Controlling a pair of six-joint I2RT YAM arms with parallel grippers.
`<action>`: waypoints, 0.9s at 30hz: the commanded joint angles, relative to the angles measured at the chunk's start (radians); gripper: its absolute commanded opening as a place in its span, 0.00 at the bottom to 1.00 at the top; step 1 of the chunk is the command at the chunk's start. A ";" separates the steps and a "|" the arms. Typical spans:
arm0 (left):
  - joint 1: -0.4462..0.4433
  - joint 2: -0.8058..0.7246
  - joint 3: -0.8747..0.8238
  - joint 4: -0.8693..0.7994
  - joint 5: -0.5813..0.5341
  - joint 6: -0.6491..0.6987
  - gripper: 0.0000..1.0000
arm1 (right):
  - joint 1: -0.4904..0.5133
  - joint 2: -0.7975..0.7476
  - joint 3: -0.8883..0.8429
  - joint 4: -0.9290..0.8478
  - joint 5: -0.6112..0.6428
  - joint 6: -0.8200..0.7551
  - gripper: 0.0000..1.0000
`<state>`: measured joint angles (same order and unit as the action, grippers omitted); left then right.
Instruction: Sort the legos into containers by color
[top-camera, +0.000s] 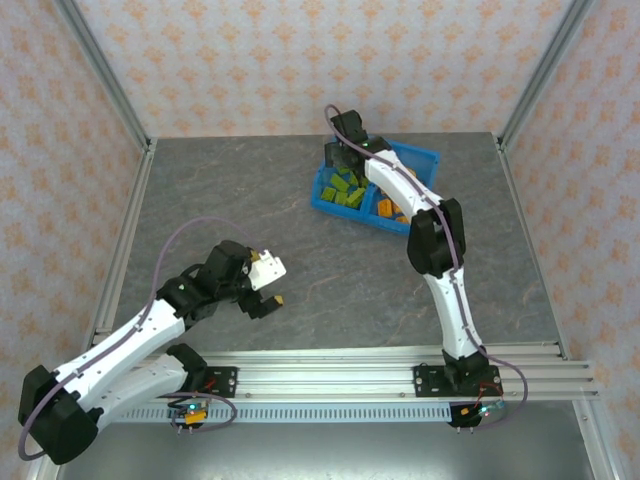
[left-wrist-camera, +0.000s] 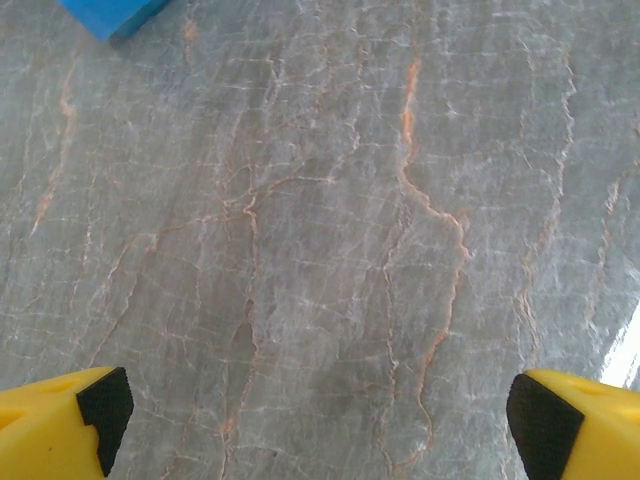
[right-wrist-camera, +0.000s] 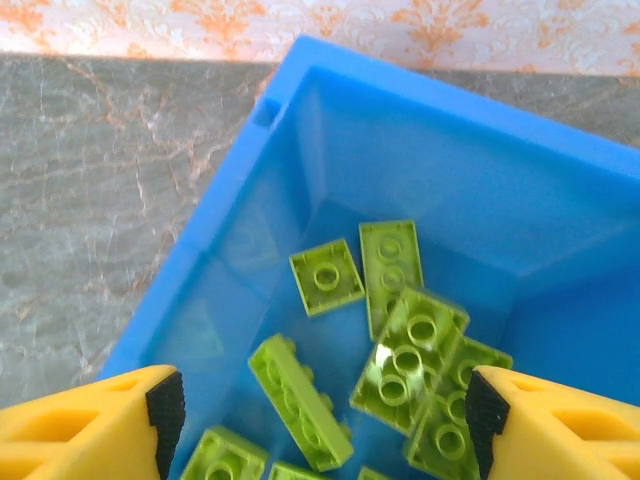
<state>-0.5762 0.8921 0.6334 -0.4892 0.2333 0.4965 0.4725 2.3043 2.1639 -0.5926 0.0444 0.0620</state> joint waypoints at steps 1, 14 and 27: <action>0.010 0.003 0.080 -0.012 -0.070 -0.078 1.00 | 0.001 -0.228 -0.148 0.070 -0.016 0.019 0.75; 0.057 0.016 -0.088 0.409 -0.845 -0.519 1.00 | -0.037 -1.246 -1.395 0.478 0.462 0.071 0.89; 0.404 0.148 -0.283 0.793 -0.837 -0.516 1.00 | -0.254 -0.923 -1.630 0.900 0.835 0.090 0.99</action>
<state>-0.2138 1.0256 0.3813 0.1555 -0.6273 0.0147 0.2298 1.2995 0.4789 0.1307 0.7940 0.1894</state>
